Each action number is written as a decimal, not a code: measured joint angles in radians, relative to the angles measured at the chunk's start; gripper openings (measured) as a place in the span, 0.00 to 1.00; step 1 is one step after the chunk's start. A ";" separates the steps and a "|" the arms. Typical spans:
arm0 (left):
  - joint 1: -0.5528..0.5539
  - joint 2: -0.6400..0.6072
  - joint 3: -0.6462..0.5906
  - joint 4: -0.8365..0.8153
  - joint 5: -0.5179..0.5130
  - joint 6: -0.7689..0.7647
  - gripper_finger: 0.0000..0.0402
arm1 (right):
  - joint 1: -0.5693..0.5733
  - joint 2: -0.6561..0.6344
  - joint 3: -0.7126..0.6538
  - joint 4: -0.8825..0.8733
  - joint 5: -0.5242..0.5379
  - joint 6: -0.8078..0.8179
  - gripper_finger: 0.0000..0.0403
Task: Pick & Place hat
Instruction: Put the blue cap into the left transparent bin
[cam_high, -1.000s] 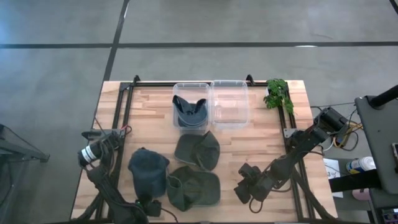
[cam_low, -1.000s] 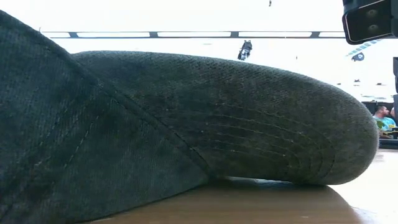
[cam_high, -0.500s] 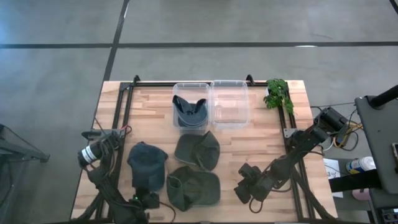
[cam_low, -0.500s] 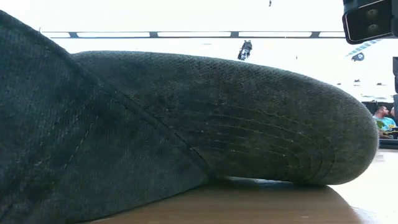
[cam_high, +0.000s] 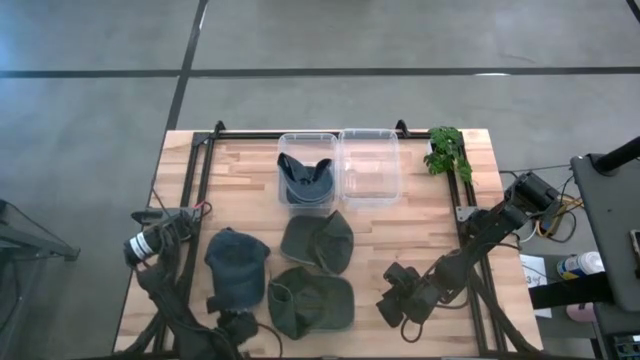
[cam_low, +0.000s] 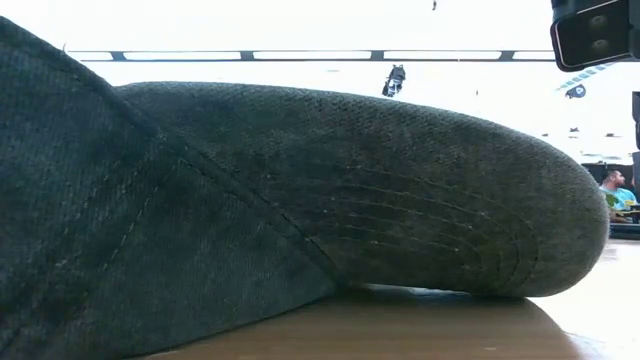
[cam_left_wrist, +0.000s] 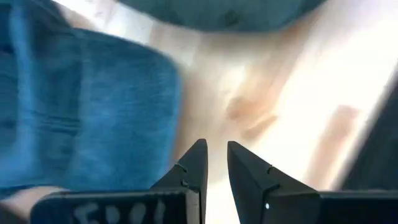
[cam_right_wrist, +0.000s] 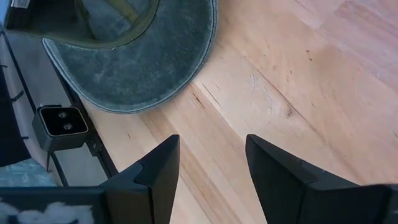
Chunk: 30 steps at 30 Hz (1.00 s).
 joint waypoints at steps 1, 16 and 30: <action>-0.001 -0.001 0.001 0.023 -0.012 -0.022 0.14 | 0.000 0.000 0.000 0.000 0.000 -0.004 0.44; -0.016 0.115 -0.016 0.002 0.096 0.034 0.14 | -0.005 0.000 0.000 -0.002 0.002 -0.019 0.44; -0.024 0.126 -0.106 -0.283 -0.057 -0.055 0.14 | -0.005 0.000 0.000 -0.019 0.002 0.000 0.44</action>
